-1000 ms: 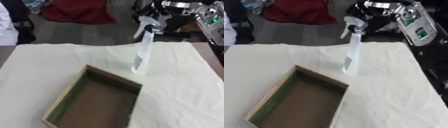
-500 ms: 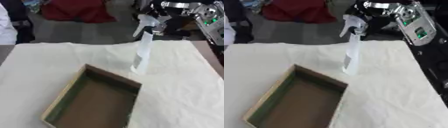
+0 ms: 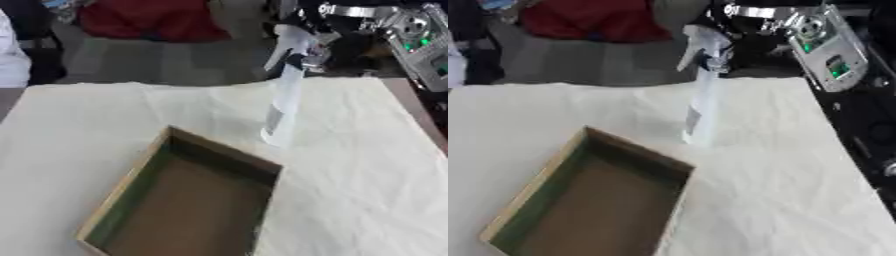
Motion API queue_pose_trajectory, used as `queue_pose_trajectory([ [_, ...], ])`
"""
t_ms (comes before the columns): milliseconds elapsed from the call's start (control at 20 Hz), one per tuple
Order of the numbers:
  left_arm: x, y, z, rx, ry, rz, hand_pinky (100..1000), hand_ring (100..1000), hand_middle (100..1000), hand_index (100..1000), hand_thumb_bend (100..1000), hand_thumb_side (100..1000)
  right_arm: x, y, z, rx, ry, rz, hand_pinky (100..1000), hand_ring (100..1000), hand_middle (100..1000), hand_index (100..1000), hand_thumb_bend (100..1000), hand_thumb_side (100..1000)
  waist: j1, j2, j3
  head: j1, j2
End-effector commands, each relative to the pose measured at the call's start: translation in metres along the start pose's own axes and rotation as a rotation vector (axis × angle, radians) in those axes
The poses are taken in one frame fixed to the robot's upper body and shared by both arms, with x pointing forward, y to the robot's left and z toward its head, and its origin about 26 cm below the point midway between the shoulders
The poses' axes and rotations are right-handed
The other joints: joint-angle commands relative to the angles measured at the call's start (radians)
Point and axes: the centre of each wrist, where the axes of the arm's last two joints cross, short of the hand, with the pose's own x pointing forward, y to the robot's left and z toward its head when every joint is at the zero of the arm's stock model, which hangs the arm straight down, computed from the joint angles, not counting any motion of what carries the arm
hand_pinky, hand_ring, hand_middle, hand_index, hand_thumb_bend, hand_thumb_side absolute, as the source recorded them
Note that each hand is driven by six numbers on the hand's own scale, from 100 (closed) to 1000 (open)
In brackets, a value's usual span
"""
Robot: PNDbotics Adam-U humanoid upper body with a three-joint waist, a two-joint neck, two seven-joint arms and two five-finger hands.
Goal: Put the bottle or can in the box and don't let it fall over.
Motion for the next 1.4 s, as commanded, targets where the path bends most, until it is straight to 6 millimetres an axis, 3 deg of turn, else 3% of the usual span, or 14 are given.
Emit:
queue_pose_trajectory([
  [50, 0.0183, 0.0140, -0.0041, 0.021, -0.044, -0.019, 884, 826, 766, 860, 333, 702, 0.0048, -0.0141, 0.0092, -0.038, 0.011, 0.039, 883, 878, 840, 866, 224, 211, 0.002, -0.018, 0.003, -0.005, -0.014],
  [300, 0.0178, 0.0150, -0.0034, 0.024, -0.042, -0.019, 884, 826, 764, 859, 332, 705, 0.0049, -0.0136, 0.0088, -0.047, 0.015, 0.045, 878, 864, 824, 848, 216, 188, 0.000, -0.014, 0.004, -0.007, -0.015],
  [550, 0.0185, 0.0153, -0.0033, 0.025, -0.044, -0.017, 884, 826, 762, 859, 330, 706, 0.0048, -0.0127, 0.0084, -0.051, 0.015, 0.048, 873, 840, 802, 825, 171, 103, -0.001, -0.011, 0.005, -0.008, -0.014],
  [950, 0.0178, 0.0158, -0.0026, 0.030, -0.041, -0.013, 885, 826, 758, 856, 325, 710, 0.0057, -0.0115, 0.0071, -0.070, 0.000, 0.046, 855, 783, 768, 788, 119, 100, 0.000, -0.006, 0.007, -0.013, -0.015],
  [1400, 0.0179, 0.0161, -0.0022, 0.034, -0.042, -0.006, 885, 826, 754, 850, 324, 710, 0.0060, -0.0084, 0.0050, -0.085, -0.005, 0.033, 839, 767, 757, 777, 128, 100, 0.000, -0.001, 0.010, -0.020, -0.020],
])
